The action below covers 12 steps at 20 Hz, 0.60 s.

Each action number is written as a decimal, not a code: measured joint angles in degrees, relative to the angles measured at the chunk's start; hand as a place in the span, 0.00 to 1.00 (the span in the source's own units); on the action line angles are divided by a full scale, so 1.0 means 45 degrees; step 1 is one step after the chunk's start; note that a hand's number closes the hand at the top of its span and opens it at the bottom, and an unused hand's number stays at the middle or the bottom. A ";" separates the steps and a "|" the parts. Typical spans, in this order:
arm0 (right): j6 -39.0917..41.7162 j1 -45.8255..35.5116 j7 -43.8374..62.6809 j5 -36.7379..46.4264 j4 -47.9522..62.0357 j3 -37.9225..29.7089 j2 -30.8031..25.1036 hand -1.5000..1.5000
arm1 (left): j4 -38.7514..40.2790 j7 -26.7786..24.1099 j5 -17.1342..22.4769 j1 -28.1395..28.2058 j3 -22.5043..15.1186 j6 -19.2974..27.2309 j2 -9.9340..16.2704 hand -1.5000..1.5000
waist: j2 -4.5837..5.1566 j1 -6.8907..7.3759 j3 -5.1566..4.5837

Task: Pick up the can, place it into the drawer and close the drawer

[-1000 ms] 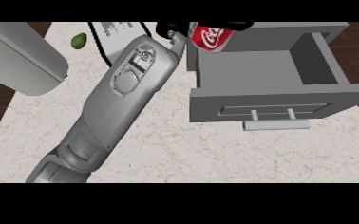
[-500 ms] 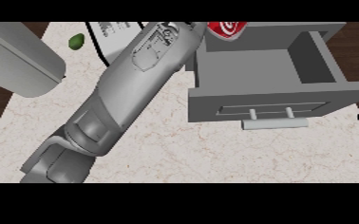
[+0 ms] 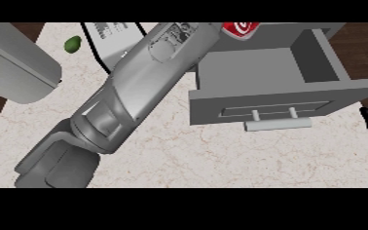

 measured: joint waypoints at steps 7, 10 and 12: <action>-0.0088 -0.0580 0.0017 0.0110 0.0357 0.0035 -0.0115 0.00 | 0.1063 -0.1001 0.0822 -0.0089 -0.0931 0.0380 0.0000 1.00 | 0.0074 -0.0235 0.0007; -0.0133 -0.0567 -0.0051 0.0212 0.0398 0.0158 0.0011 0.00 | 0.1299 -0.1228 0.1082 -0.0031 -0.1382 0.0621 -0.0001 1.00 | 0.0082 -0.0311 0.0010; -0.0208 -0.0796 -0.0021 0.0307 0.0488 0.0182 -0.0028 0.00 | 0.1479 -0.1558 0.1242 0.0109 -0.1599 0.0661 0.0001 1.00 | 0.0107 -0.0349 0.0009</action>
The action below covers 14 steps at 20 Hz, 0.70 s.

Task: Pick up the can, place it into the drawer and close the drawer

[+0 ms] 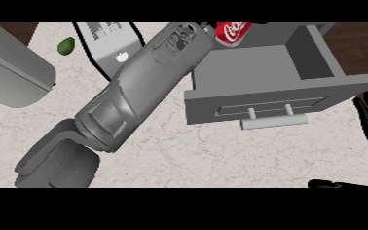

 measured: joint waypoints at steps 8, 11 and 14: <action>-0.0050 -0.0513 0.0131 0.0084 0.0162 0.0106 -0.0129 0.00 | 0.0724 -0.0672 0.0328 0.0180 -0.0925 0.0176 -0.0002 1.00 | 0.0072 -0.0228 0.0004; 0.0011 -0.0630 0.0273 -0.0046 0.0061 0.0022 -0.0284 0.00 | 0.0854 -0.0788 0.0471 0.0296 -0.1232 0.0387 -0.0002 0.00 | 0.0090 -0.0345 0.0003; -0.0033 -0.0739 0.0382 0.0065 -0.0006 0.0193 -0.0251 0.00 | 0.0896 -0.0721 0.0662 0.0335 -0.1490 0.0837 0.0000 0.00 | 0.0103 -0.0424 0.0004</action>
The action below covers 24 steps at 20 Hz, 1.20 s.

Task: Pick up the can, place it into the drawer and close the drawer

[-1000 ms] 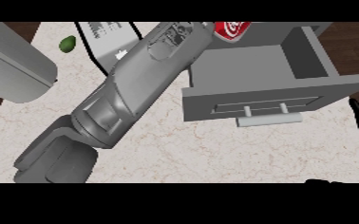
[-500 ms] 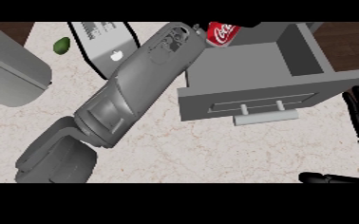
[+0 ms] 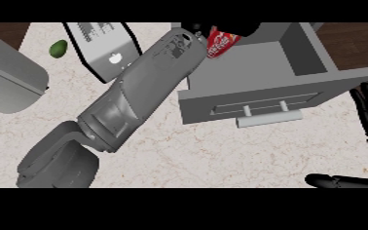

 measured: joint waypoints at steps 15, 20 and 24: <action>-0.0124 -0.0105 -0.0185 0.0983 -0.0734 0.0284 -0.0260 0.00 | 0.0006 -0.0630 0.1131 0.0332 -0.0391 0.1156 -0.0001 0.00 | 0.0021 -0.0059 -0.0012; 0.0012 -0.0263 -0.0635 0.2379 -0.1107 0.0514 -0.0948 0.00 | -0.0340 -0.0733 0.1674 0.0462 -0.0398 0.1387 -0.0003 0.00 | -0.0007 0.0037 -0.0019; 0.0028 -0.0205 -0.1138 0.3540 -0.1327 0.0994 -0.1190 0.00 | -0.0411 -0.1073 0.2109 0.0474 -0.0214 0.1337 -0.0002 0.00 | -0.0022 0.0184 -0.0021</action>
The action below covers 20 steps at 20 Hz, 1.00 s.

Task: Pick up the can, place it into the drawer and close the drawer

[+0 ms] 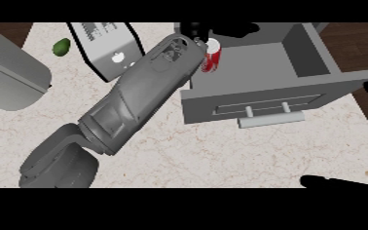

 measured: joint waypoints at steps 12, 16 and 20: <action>-0.0852 -0.0637 -0.0849 0.5534 0.1051 0.1952 -0.0978 0.00 | -0.0382 -0.0304 0.0625 -0.0419 0.0060 0.0562 0.0000 0.00 | -0.0178 0.0778 -0.0010; -0.1303 -0.1068 -0.0839 0.7434 0.2211 0.2711 -0.1135 0.00 | -0.0364 0.0046 0.0519 -0.0660 0.0151 0.0417 0.0030 0.00 | -0.0254 0.1148 -0.0014; -0.1952 -0.1733 -0.0756 0.9247 0.3895 0.3456 -0.1052 0.00 | -0.0478 0.0257 0.0414 -0.0692 0.0279 0.0430 0.0084 0.00 | -0.0281 0.1338 -0.0015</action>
